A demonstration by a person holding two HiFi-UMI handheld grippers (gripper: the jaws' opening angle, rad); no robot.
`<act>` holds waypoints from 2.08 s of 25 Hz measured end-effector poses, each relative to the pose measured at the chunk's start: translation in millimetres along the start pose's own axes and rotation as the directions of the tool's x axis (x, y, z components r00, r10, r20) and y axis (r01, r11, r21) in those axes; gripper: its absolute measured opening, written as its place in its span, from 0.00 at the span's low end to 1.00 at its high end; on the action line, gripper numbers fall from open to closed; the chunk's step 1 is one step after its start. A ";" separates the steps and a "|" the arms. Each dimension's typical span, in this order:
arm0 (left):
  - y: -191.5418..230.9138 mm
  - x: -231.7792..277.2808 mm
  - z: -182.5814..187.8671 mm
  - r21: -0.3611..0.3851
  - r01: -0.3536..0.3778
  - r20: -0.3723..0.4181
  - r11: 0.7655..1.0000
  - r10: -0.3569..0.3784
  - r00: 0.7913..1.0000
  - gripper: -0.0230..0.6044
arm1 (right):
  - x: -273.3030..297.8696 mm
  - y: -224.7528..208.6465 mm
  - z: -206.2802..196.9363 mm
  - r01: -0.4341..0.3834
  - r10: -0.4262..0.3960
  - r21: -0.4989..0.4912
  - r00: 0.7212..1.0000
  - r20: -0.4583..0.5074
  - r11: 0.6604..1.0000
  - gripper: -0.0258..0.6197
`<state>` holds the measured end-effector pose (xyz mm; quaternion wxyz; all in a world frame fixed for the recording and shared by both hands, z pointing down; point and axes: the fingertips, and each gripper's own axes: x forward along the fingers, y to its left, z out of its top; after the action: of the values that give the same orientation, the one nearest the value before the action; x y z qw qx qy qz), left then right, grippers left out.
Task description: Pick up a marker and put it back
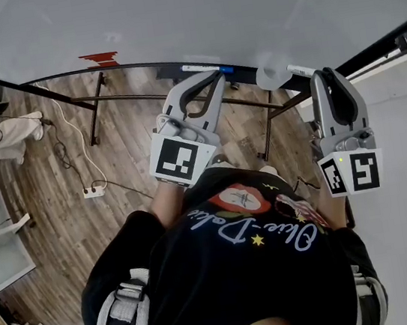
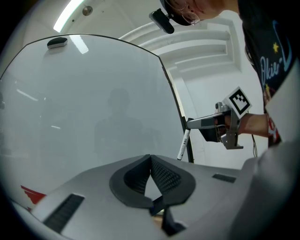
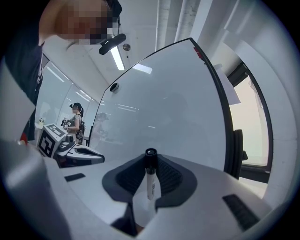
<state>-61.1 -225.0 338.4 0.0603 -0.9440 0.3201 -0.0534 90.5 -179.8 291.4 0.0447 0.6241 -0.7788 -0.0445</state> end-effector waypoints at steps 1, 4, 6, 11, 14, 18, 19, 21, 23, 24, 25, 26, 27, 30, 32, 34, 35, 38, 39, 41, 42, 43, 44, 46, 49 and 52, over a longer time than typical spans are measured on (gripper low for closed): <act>0.6 -0.2 -0.4 -0.004 0.000 0.000 1.000 0.000 1.000 0.04 | 0.8 0.1 -0.1 -0.001 0.001 0.000 1.000 0.000 1.000 0.14; 3.3 -1.8 0.0 -0.017 -0.005 0.004 1.000 0.005 1.000 0.04 | 2.9 1.1 0.4 -0.004 0.004 0.002 1.000 0.000 1.000 0.14; 4.4 -2.8 0.1 -0.019 -0.010 0.008 1.000 0.010 1.000 0.04 | 4.2 1.6 -0.8 -0.006 0.006 0.002 1.000 0.000 1.000 0.14; 7.3 -5.5 -0.3 -0.012 -0.016 0.008 1.000 0.016 1.000 0.04 | 9.1 4.1 -5.1 -0.014 0.014 -0.007 1.000 -0.011 1.000 0.14; 10.4 -8.4 1.0 -0.014 -0.022 0.009 1.000 0.022 1.000 0.04 | 13.3 6.9 -7.7 -0.024 0.023 -0.009 0.999 -0.024 1.000 0.14; 14.4 -10.4 2.7 0.005 -0.032 0.003 0.999 0.032 0.999 0.04 | 20.0 10.6 -14.4 -0.043 0.043 0.001 0.999 -0.031 0.999 0.14; 14.2 -11.1 2.4 0.013 -0.032 -0.002 0.999 0.032 0.999 0.04 | 20.4 11.8 -17.1 -0.048 0.048 0.003 0.998 -0.038 0.999 0.14; 12.0 -12.4 1.2 0.015 -0.027 -0.003 1.000 0.027 1.000 0.04 | 20.0 13.2 -22.2 -0.055 0.055 0.003 0.997 -0.056 0.999 0.14; 13.1 -12.2 3.1 0.013 -0.031 -0.001 0.999 0.031 1.000 0.04 | 22.6 12.5 -25.7 -0.056 0.055 0.001 0.996 -0.065 0.998 0.14; 14.9 -12.3 4.0 0.010 -0.035 -0.002 0.999 0.035 0.999 0.04 | 24.9 12.1 -27.2 -0.055 0.055 0.002 0.996 -0.066 0.998 0.14; 16.6 -12.5 4.1 0.005 -0.039 -0.003 0.999 0.039 0.999 0.04 | 27.4 12.1 -28.8 -0.055 0.055 0.003 0.996 -0.066 0.999 0.14; 17.9 -12.8 4.0 0.001 -0.042 0.000 0.999 0.042 0.999 0.04 | 29.8 12.0 -30.6 -0.055 0.055 0.005 0.996 -0.066 0.998 0.14; 19.1 -13.0 4.2 -0.001 -0.045 0.006 0.999 0.045 0.999 0.04 | 31.8 11.7 -32.5 -0.054 0.055 0.006 0.996 -0.066 0.998 0.14; 22.0 -13.4 4.0 0.008 -0.050 0.011 0.999 0.049 0.999 0.04 | 36.6 10.5 -37.4 -0.051 0.052 0.015 0.996 -0.076 0.999 0.14; 23.1 -14.5 2.4 0.007 -0.053 0.000 0.999 0.053 0.999 0.04 | 39.3 11.6 -39.6 -0.053 0.055 0.032 0.995 -0.086 0.998 0.14; 25.2 -14.7 1.4 -0.018 -0.060 0.002 0.998 0.060 0.998 0.04 | 42.5 11.3 -44.3 -0.055 0.058 0.039 0.994 -0.088 0.998 0.14; 26.3 -14.7 1.2 -0.037 -0.061 0.006 0.997 0.061 0.998 0.04 | 43.8 10.8 -47.2 -0.053 0.056 0.034 0.994 -0.093 0.998 0.14; 29.8 -15.6 -0.9 -0.071 -0.059 0.008 0.996 0.060 0.998 0.04 | 47.2 10.3 -56.6 -0.045 0.048 0.031 0.993 -0.107 0.999 0.14; 30.7 -15.8 -2.0 -0.075 -0.058 0.005 0.995 0.059 0.998 0.04 | 48.2 10.0 -59.8 -0.044 0.047 0.034 0.993 -0.110 0.998 0.14; 31.8 -15.4 -3.4 -0.077 -0.055 -0.004 0.996 0.055 0.998 0.04 | 50.3 9.5 -65.0 -0.042 0.046 0.036 0.992 -0.116 0.998 0.14; 32.2 -14.6 -3.5 -0.070 -0.053 -0.008 0.996 0.052 0.999 0.04 | 51.6 9.3 -67.0 -0.041 0.045 0.036 0.992 -0.118 0.999 0.14; 32.3 -13.6 -3.7 -0.061 -0.050 -0.012 0.997 0.049 0.999 0.04 | 52.8 9.3 -69.2 -0.039 0.043 0.036 0.992 -0.121 0.999 0.14; 32.1 -12.9 -4.4 -0.051 -0.047 -0.016 0.998 0.046 0.999 0.04 | 53.8 9.5 -71.6 -0.038 0.042 0.036 0.991 -0.125 0.999 0.14; 31.3 -12.4 -6.7 -0.040 -0.043 -0.024 0.998 0.042 0.999 0.04 | 55.8 10.3 -76.8 -0.037 0.042 0.038 0.990 -0.133 0.999 0.14; 31.3 -11.9 -8.2 -0.037 -0.037 -0.031 0.999 0.036 0.999 0.04 | 60.6 10.9 -84.4 -0.037 0.043 0.043 0.989 -0.142 0.998 0.14; 33.5 -12.9 -10.5 -0.042 -0.045 -0.035 0.998 0.044 0.998 0.04 | 65.7 12.3 -93.9 -0.041 0.050 0.057 0.986 -0.156 0.998 0.14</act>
<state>-92.8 -244.3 343.0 0.0361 -0.9366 0.3432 -0.0612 76.1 -242.6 387.0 0.0905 0.6088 -0.7877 0.0269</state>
